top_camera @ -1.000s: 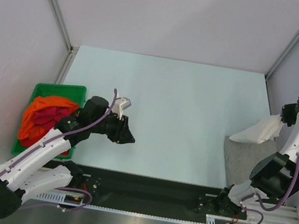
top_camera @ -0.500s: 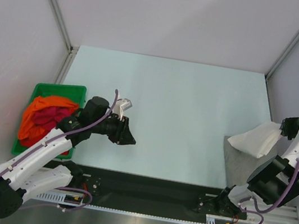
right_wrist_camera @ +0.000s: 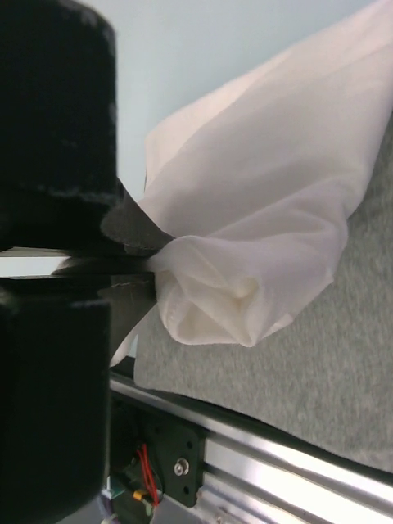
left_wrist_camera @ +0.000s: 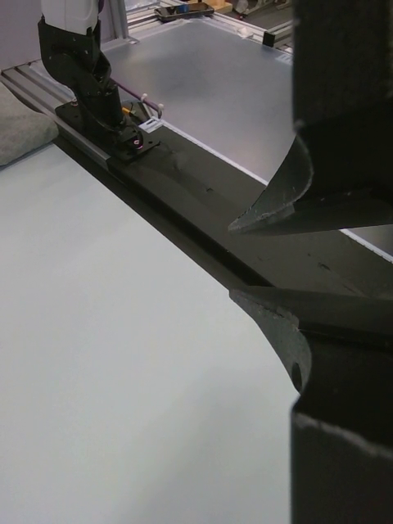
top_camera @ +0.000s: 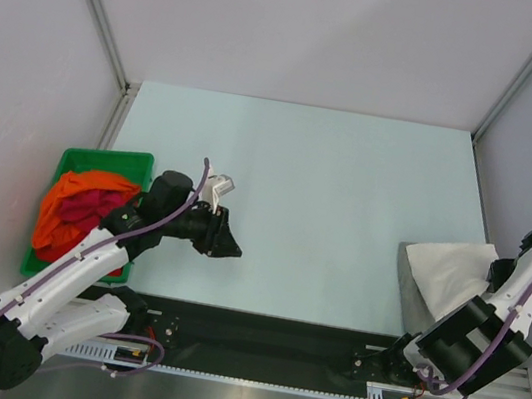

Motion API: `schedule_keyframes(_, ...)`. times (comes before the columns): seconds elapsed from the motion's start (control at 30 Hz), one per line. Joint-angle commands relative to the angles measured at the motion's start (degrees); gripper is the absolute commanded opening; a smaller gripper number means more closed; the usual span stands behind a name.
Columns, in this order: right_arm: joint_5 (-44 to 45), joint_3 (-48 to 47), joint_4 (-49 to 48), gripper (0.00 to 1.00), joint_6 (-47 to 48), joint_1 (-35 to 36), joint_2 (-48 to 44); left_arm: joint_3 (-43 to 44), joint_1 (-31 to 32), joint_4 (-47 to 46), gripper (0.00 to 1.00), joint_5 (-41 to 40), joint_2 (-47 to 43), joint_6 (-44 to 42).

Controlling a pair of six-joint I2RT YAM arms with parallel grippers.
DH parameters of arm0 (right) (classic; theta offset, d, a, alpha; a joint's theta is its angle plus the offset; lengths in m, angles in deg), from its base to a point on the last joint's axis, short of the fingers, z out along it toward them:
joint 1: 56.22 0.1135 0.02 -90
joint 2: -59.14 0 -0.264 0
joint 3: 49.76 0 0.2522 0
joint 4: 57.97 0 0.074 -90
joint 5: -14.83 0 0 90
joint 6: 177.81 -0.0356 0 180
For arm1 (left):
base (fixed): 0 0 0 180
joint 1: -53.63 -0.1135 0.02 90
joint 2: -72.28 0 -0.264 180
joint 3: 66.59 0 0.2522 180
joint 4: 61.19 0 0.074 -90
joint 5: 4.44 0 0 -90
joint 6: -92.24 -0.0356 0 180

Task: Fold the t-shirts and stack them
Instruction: Neatly place the folded tshirt to the corner

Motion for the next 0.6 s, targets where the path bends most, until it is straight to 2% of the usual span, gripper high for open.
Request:
schedule_keyframes(0.0, 5.7, 3.0, -1.3, 0.0, 2.7, -0.3, -2.7, -0.6, -1.0, -2.2, 0.36, 2.2, -0.8, -0.7)
schedule_keyframes(0.3, 15.8, 10.0, -3.4, 0.02, 5.6, -0.2, -3.8, -1.0, -1.6, -2.7, 0.36, 3.0, -1.5, -0.9)
schedule_keyframes(0.37, 18.4, 11.0, -3.5, 0.26, 5.7, -0.5, -3.8, -1.0, -1.8, -2.7, 0.36, 3.2, -1.6, -1.0)
schedule_keyframes(0.5, 20.2, 9.9, -1.0, 0.42, 4.9, -4.4, -4.0, -1.3, -2.0, -2.9, 0.36, 3.5, -1.7, -1.0)
schedule_keyframes(0.53, 21.0, 9.3, 0.6, 0.55, 4.3, -3.7, -5.1, -1.3, -2.0, -3.0, 0.36, 3.6, -1.7, -0.9)
schedule_keyframes(0.57, 21.6, 8.4, 0.9, 0.58, 4.3, -2.8, -5.6, -1.3, -2.0, -3.1, 0.36, 3.6, -1.7, -0.9)
